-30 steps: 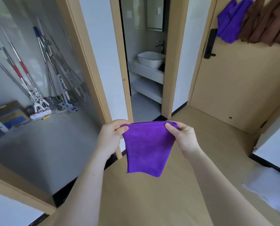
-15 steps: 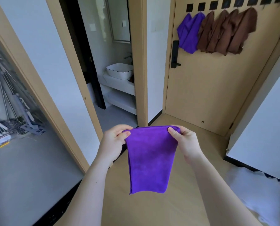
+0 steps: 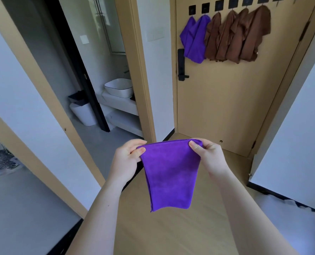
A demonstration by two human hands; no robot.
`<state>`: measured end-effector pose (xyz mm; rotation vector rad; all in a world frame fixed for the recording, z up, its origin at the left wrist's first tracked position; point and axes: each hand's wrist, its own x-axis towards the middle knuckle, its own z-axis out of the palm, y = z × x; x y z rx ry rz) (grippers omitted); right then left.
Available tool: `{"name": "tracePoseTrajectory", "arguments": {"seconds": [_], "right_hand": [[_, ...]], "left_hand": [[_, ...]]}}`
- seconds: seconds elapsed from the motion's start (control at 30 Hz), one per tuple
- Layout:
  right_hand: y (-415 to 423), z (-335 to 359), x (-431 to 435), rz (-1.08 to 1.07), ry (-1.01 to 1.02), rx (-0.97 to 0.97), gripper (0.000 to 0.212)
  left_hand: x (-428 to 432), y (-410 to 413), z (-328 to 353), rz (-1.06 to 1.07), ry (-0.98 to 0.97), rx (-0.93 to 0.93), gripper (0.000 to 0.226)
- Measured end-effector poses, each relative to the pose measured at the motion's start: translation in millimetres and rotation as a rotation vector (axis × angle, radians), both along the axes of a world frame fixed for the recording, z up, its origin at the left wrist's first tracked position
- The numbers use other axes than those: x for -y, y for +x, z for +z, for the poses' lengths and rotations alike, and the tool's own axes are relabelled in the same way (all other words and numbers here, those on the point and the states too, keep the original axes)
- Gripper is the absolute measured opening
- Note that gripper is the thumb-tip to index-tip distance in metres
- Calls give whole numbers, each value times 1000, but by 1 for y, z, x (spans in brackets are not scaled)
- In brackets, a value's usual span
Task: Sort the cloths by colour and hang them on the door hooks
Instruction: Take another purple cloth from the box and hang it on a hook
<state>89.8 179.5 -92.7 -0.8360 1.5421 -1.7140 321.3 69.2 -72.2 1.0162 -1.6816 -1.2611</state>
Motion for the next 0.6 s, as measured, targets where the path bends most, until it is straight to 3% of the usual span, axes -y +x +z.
{"name": "tracePoseTrajectory", "arguments": {"seconds": [0.17, 0.33, 0.6], "right_hand": [[-37, -9, 9, -39, 3, 19, 11], [-70, -19, 21, -81, 7, 20, 14], [-133, -25, 64, -187, 7, 34, 12]], "left_hand": [[18, -42, -4, -39, -32, 56, 42], [43, -80, -15, -76, -24, 68, 28], [111, -159, -13, -181, -4, 52, 37]]}}
